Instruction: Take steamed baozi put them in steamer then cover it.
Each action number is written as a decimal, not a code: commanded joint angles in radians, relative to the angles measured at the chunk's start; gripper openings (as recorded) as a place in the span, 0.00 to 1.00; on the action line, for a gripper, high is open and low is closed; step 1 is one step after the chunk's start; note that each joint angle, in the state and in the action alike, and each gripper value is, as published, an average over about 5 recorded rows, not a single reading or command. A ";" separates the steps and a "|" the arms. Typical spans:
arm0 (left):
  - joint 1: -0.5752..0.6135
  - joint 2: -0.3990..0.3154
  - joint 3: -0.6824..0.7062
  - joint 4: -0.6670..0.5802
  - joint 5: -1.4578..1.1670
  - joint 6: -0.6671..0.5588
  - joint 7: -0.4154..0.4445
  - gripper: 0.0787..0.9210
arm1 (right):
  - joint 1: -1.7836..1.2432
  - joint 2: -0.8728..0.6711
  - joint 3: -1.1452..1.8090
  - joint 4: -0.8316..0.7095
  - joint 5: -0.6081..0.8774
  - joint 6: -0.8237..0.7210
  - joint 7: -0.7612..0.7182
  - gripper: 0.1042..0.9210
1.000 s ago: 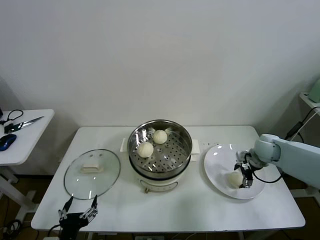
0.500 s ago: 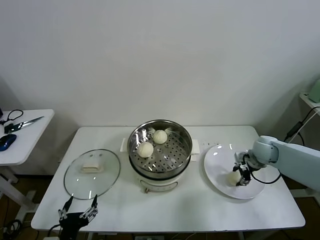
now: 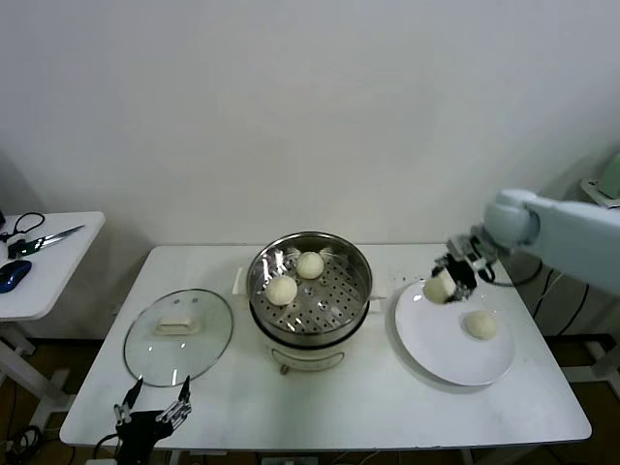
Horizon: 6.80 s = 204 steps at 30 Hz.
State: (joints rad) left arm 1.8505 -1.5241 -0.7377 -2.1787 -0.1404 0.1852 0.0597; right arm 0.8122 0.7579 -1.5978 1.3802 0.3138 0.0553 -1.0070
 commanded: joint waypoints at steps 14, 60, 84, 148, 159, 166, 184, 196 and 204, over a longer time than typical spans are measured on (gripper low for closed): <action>0.018 0.006 -0.014 -0.018 0.001 -0.005 -0.001 0.88 | 0.042 0.473 0.019 0.126 -0.276 0.542 0.091 0.65; 0.024 -0.005 -0.019 -0.022 -0.001 -0.017 -0.003 0.88 | 0.120 0.252 -0.122 -0.086 0.025 0.435 0.029 0.88; 0.002 0.004 -0.013 -0.008 -0.006 -0.009 0.009 0.88 | -0.383 -0.219 0.156 -0.281 -0.106 -0.119 -0.025 0.88; 0.003 -0.002 -0.017 -0.010 -0.005 0.027 0.003 0.88 | 0.389 0.134 -0.231 0.066 0.535 -0.288 -0.013 0.72; 0.004 0.006 -0.013 -0.044 -0.038 0.051 -0.010 0.88 | 0.131 0.319 -0.061 0.080 0.622 -0.407 0.135 0.72; 0.007 0.006 -0.025 -0.046 -0.037 0.034 -0.019 0.88 | -0.022 0.398 -0.037 -0.018 0.546 -0.424 0.170 0.72; 0.004 0.002 -0.036 -0.046 -0.042 0.025 -0.022 0.88 | -0.166 0.412 -0.023 -0.121 0.356 -0.428 0.192 0.72; 0.001 0.001 -0.036 -0.046 -0.042 0.023 -0.023 0.88 | -0.163 0.415 -0.005 -0.148 0.370 -0.400 0.164 0.75; 0.003 0.001 -0.035 -0.046 -0.034 0.027 -0.025 0.88 | -0.111 0.362 0.040 -0.118 0.447 -0.370 0.117 0.88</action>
State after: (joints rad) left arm 1.8541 -1.5223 -0.7736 -2.2251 -0.1722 0.2113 0.0349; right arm 0.6726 1.1557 -1.5947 1.2527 0.7065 -0.3356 -0.8551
